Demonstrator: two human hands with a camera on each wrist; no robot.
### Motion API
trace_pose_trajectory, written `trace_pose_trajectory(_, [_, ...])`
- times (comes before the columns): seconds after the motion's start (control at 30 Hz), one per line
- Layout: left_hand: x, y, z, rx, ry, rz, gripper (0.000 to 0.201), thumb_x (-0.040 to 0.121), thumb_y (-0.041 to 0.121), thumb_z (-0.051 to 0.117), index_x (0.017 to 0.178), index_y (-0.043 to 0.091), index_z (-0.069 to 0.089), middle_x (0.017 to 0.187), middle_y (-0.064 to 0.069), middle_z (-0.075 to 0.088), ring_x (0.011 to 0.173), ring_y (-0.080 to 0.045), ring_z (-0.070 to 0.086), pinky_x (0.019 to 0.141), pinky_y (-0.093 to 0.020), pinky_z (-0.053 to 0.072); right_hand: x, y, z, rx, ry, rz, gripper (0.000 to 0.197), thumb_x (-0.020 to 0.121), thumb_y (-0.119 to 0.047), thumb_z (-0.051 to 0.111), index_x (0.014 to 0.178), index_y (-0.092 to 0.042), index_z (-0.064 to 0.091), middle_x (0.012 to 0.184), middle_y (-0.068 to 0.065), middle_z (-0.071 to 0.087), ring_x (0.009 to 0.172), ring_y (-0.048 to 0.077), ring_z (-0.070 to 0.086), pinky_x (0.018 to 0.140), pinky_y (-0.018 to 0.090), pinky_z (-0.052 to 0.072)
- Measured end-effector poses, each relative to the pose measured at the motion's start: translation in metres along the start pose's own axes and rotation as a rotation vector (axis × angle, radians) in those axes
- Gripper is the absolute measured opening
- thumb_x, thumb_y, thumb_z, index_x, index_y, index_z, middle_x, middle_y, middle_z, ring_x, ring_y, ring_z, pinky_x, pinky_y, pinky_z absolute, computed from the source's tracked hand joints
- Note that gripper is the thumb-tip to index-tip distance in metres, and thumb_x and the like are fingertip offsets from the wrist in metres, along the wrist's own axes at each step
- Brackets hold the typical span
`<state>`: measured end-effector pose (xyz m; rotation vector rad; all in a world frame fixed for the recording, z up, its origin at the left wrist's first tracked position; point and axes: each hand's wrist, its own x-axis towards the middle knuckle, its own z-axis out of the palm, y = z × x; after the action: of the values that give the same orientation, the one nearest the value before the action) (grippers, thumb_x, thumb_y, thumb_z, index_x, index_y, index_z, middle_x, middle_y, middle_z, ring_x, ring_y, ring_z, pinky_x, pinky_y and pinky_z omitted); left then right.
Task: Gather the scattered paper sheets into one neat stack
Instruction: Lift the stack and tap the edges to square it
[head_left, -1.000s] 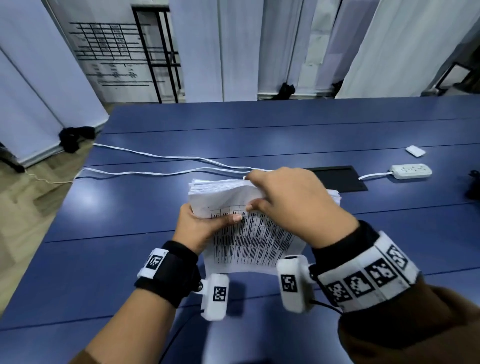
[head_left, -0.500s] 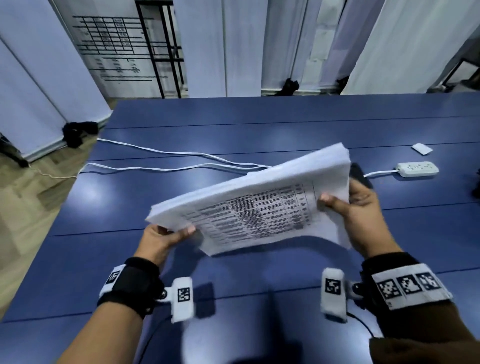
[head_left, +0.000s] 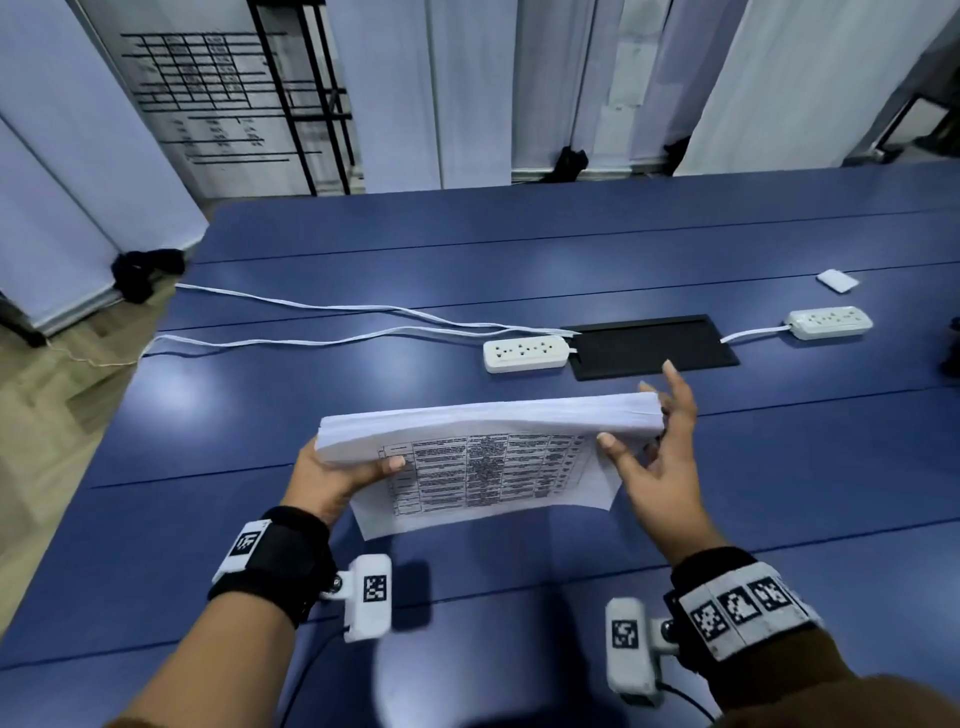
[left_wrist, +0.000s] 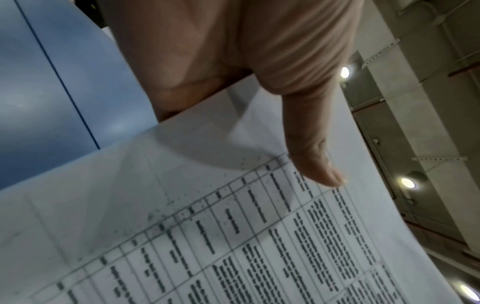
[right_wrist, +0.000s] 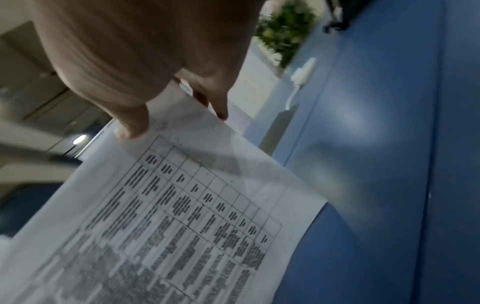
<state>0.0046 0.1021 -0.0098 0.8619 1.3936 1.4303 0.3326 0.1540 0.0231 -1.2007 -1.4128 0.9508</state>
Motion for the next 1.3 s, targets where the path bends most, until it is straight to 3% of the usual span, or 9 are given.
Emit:
trace_pose_trajectory(0.17, [0.007, 0.003, -0.001, -0.012, -0.012, -0.025, 0.096, 0.016, 0.036, 0.097, 0.101, 0.002, 0.068, 0.093, -0.011, 0.075, 0.084, -0.02, 0.071, 0.071, -0.026, 0.057, -0.008, -0.002, 0.0, -0.347, -0.06, -0.193, 0.045, 0.088, -0.024, 0.066, 0.13, -0.037, 0.054, 0.15, -0.003, 0.023, 0.134, -0.011, 0.025, 0.102, -0.001, 0.024])
trace_pose_trajectory(0.37, [0.007, -0.002, -0.003, -0.024, -0.034, -0.043, 0.095, 0.021, 0.034, 0.098, 0.104, -0.001, 0.067, 0.098, -0.015, 0.074, 0.088, -0.025, 0.07, 0.075, -0.03, 0.057, -0.015, 0.001, -0.003, -0.386, -0.078, -0.212, 0.051, 0.087, -0.024, 0.068, 0.135, -0.031, 0.053, 0.156, -0.008, 0.013, 0.138, -0.008, 0.023, 0.099, -0.004, 0.022])
trace_pose_trajectory(0.47, [0.006, -0.002, -0.003, -0.036, -0.05, -0.052, 0.091, 0.021, 0.033, 0.098, 0.101, 0.0, 0.068, 0.097, -0.016, 0.074, 0.087, -0.025, 0.07, 0.075, -0.031, 0.057, -0.012, 0.003, -0.004, -0.337, -0.073, -0.192, 0.057, 0.084, -0.024, 0.072, 0.136, -0.034, 0.052, 0.157, -0.008, 0.016, 0.143, 0.004, 0.025, 0.108, 0.005, 0.024])
trace_pose_trajectory(0.6, [0.006, -0.002, -0.002, -0.056, -0.074, -0.054, 0.09, 0.022, 0.032, 0.098, 0.101, 0.0, 0.068, 0.096, -0.015, 0.074, 0.085, -0.023, 0.071, 0.072, -0.029, 0.057, -0.006, 0.01, -0.007, 0.055, -0.028, 0.05, 0.098, 0.07, -0.043, 0.081, 0.149, -0.039, 0.022, 0.149, -0.008, 0.039, 0.136, 0.005, 0.04, 0.113, 0.028, 0.034])
trace_pose_trajectory(0.7, [0.003, -0.002, 0.001, -0.075, -0.103, -0.061, 0.093, 0.021, 0.032, 0.098, 0.102, -0.001, 0.067, 0.093, -0.012, 0.075, 0.083, -0.02, 0.072, 0.071, -0.026, 0.057, -0.003, 0.018, -0.007, 0.223, -0.092, 0.198, 0.11, 0.047, -0.053, 0.09, 0.141, -0.033, 0.037, 0.135, -0.006, 0.057, 0.125, 0.01, 0.054, 0.107, 0.035, 0.043])
trace_pose_trajectory(0.83, [0.004, -0.008, -0.004, -0.091, -0.093, -0.074, 0.092, 0.017, 0.033, 0.098, 0.098, 0.001, 0.068, 0.09, -0.01, 0.076, 0.08, -0.019, 0.072, 0.068, -0.026, 0.057, 0.004, 0.03, -0.014, 0.25, -0.136, 0.23, 0.105, 0.037, -0.048, 0.096, 0.13, -0.025, 0.051, 0.125, -0.006, 0.065, 0.12, 0.011, 0.059, 0.099, 0.028, 0.05])
trace_pose_trajectory(0.97, [0.0, -0.012, -0.001, -0.093, -0.121, -0.081, 0.093, 0.02, 0.032, 0.098, 0.101, -0.001, 0.066, 0.094, -0.012, 0.075, 0.085, -0.021, 0.072, 0.072, -0.028, 0.058, 0.006, 0.041, -0.01, 0.223, -0.183, 0.299, 0.112, 0.035, -0.036, 0.099, 0.132, -0.013, 0.048, 0.127, 0.003, 0.064, 0.121, 0.019, 0.059, 0.102, 0.042, 0.049])
trace_pose_trajectory(1.13, [-0.003, -0.011, -0.002, -0.089, -0.114, -0.066, 0.092, 0.018, 0.033, 0.098, 0.098, 0.001, 0.066, 0.089, -0.008, 0.076, 0.081, -0.017, 0.072, 0.068, -0.024, 0.057, 0.005, 0.04, -0.014, 0.26, -0.187, 0.323, 0.096, 0.054, 0.01, 0.086, 0.136, -0.017, 0.043, 0.124, 0.004, 0.063, 0.106, 0.005, 0.064, 0.073, 0.019, 0.055])
trace_pose_trajectory(1.3, [-0.004, -0.015, 0.001, -0.095, -0.12, -0.07, 0.079, 0.028, 0.024, 0.098, 0.097, 0.001, 0.068, 0.095, -0.013, 0.074, 0.081, -0.017, 0.072, 0.07, -0.026, 0.057, 0.01, 0.043, -0.02, 0.274, -0.166, 0.342, 0.102, 0.041, -0.012, 0.094, 0.133, -0.013, 0.049, 0.127, 0.007, 0.064, 0.117, 0.02, 0.061, 0.085, 0.024, 0.055])
